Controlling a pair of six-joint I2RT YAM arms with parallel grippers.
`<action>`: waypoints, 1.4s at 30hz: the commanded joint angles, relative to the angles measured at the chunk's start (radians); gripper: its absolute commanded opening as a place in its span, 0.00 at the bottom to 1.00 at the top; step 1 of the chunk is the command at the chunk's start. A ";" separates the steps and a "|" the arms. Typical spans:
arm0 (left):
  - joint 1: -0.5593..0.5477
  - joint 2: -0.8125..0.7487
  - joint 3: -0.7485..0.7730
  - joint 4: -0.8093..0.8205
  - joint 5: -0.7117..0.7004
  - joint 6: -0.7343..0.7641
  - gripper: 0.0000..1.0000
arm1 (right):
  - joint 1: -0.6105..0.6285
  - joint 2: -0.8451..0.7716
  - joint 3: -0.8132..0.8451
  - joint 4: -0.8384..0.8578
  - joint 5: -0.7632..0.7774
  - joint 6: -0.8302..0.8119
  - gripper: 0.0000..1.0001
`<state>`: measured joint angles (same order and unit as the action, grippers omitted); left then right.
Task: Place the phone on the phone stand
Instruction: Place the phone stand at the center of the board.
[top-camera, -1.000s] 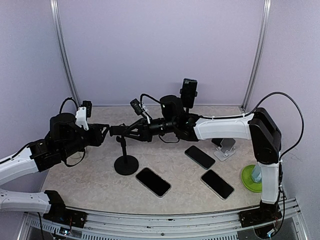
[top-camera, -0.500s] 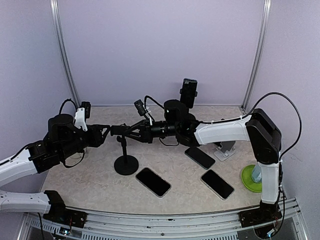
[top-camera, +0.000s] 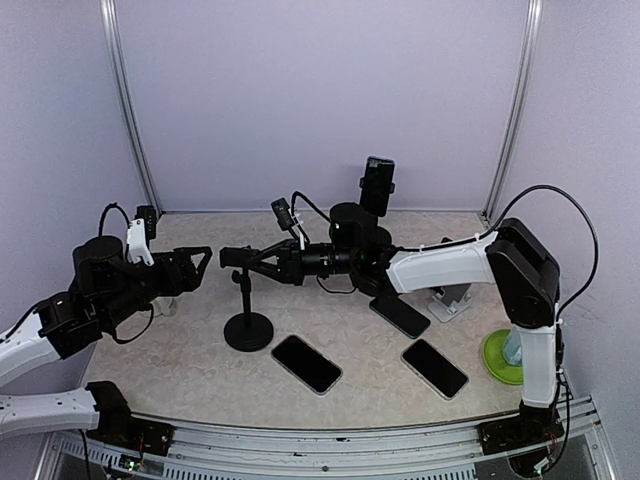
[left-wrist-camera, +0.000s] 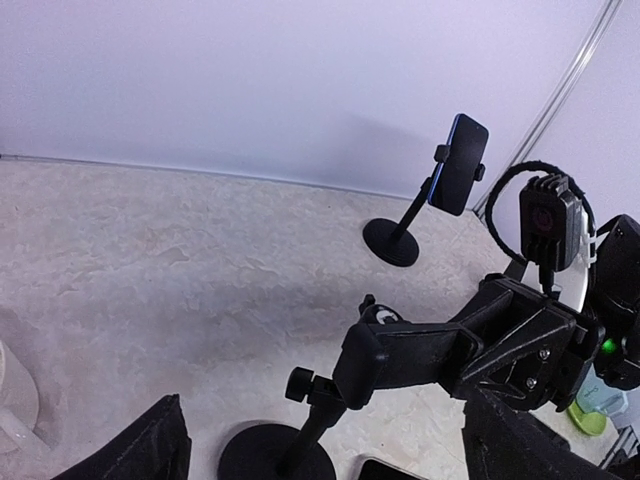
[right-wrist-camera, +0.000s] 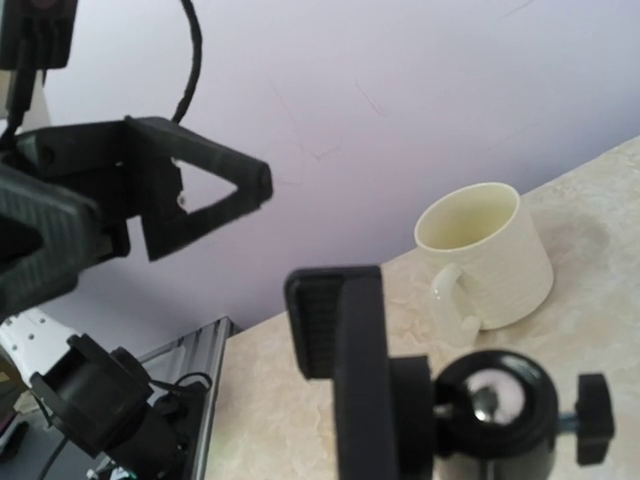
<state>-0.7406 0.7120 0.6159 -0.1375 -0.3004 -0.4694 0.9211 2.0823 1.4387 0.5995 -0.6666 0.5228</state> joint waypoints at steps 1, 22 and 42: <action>-0.007 -0.042 0.001 -0.041 -0.036 -0.025 0.98 | 0.055 0.064 -0.053 -0.098 -0.041 0.130 0.00; -0.022 -0.187 0.097 -0.195 -0.139 0.033 0.99 | 0.074 0.066 0.001 -0.115 0.015 0.169 0.00; -0.023 -0.228 0.002 -0.141 -0.129 0.018 0.99 | 0.053 0.016 0.060 -0.186 0.097 -0.003 0.00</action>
<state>-0.7593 0.4950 0.6281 -0.3012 -0.4274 -0.4625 1.0035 2.1147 1.4490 0.6746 -0.5671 0.5816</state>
